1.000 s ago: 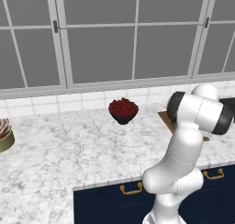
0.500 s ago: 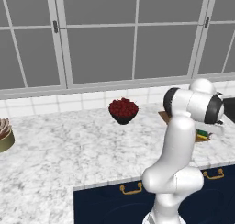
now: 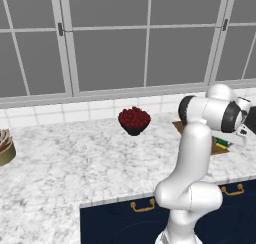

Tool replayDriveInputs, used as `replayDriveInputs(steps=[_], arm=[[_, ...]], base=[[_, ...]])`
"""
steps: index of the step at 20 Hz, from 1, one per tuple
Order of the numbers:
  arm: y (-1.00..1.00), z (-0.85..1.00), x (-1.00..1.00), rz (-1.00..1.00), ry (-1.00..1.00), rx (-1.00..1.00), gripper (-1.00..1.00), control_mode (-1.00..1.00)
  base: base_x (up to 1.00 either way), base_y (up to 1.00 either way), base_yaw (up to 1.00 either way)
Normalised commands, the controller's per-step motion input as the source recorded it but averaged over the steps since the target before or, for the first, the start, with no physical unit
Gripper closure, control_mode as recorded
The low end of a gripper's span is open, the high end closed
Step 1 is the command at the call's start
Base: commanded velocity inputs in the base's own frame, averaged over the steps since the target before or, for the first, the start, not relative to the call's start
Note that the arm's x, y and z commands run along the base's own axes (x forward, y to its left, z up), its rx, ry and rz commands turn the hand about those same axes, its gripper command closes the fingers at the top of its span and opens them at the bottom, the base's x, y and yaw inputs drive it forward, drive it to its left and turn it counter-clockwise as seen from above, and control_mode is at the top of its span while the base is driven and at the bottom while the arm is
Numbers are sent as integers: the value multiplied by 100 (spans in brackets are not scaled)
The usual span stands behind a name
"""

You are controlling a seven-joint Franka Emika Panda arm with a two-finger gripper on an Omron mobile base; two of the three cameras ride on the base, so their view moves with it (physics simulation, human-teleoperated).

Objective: Pick up the sponge from the counter and clean the cutting board by briefly scrubbing or pressing down on the cutting board. Once finished, release the sponge.

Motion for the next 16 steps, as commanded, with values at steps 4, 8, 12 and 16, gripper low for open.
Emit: replayDriveInputs(steps=[4,8,12,16], arm=[[76,0,-4,0,-13,0,100,-100],[97,0,6,0,-3,-4,100,-100],[89,1,26,0,0,-2,100,-100],[78,1,33,0,6,-6,100,-100]], base=[[0,0,0],[0,0,0],[0,0,0],[0,0,0]])
